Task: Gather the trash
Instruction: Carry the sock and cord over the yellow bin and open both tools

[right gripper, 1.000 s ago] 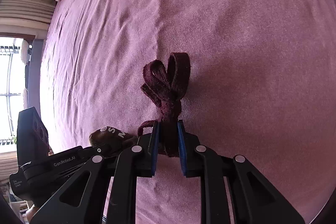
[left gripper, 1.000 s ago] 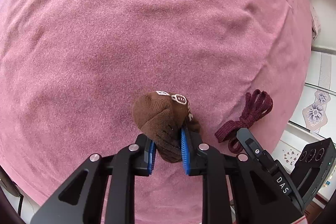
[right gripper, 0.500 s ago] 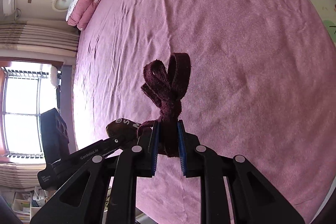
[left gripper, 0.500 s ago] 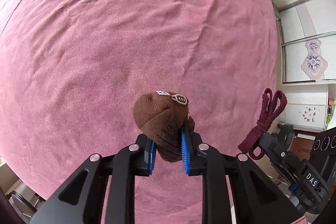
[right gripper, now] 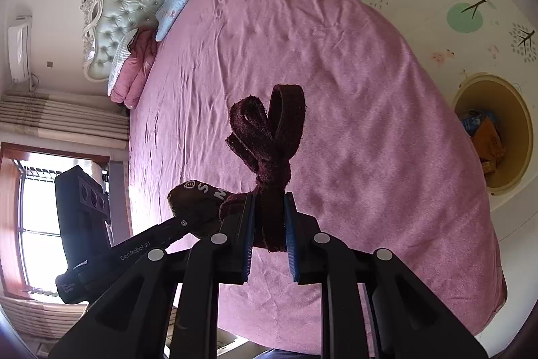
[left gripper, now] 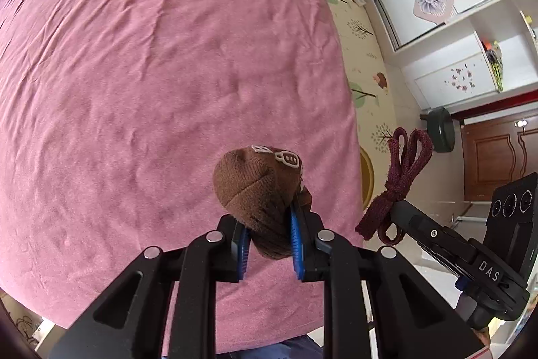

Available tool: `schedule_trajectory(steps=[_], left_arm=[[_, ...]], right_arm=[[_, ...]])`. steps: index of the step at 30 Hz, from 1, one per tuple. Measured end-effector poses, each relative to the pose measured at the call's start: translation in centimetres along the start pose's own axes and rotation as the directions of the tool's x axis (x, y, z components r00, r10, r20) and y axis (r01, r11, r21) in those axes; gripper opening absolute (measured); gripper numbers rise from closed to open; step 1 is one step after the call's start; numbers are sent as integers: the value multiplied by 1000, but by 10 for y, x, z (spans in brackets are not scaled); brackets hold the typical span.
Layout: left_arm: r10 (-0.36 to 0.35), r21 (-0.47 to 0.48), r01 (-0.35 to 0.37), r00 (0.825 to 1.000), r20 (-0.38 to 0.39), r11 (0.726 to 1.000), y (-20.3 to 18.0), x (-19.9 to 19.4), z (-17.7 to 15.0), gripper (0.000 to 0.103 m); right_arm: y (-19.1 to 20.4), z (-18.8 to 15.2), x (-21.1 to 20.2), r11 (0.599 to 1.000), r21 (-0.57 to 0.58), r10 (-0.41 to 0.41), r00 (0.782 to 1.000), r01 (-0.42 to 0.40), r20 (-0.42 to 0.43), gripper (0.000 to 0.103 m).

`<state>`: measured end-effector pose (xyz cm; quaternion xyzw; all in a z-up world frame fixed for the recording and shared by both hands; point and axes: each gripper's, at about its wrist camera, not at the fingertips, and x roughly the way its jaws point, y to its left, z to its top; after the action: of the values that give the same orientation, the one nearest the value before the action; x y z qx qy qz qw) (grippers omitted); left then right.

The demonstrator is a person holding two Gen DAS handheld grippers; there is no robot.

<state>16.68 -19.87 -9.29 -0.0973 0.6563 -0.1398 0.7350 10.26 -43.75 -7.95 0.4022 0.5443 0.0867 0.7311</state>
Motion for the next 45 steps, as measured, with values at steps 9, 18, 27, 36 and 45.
schedule_trajectory(steps=[9, 18, 27, 36, 45], left_arm=[[-4, 213, 26, 995, -103, 977, -108, 39, -33, 20], [25, 352, 36, 986, -167, 935, -192, 86, -40, 20], [49, 456, 60, 973, -224, 888, -257, 137, -28, 20], [59, 532, 107, 957, -284, 840, -304, 189, -12, 20], [90, 582, 113, 947, -308, 806, -326, 225, 1, 20]], right_arm=[[-96, -22, -77, 985, 171, -38, 990, 15, 133, 17], [-172, -18, -117, 958, 286, -93, 973, 29, 213, 17], [-223, 4, -130, 936, 350, -141, 958, 47, 248, 17], [-265, 26, -121, 911, 406, -182, 955, 73, 235, 18], [-285, 43, -115, 900, 424, -205, 955, 98, 215, 19]])
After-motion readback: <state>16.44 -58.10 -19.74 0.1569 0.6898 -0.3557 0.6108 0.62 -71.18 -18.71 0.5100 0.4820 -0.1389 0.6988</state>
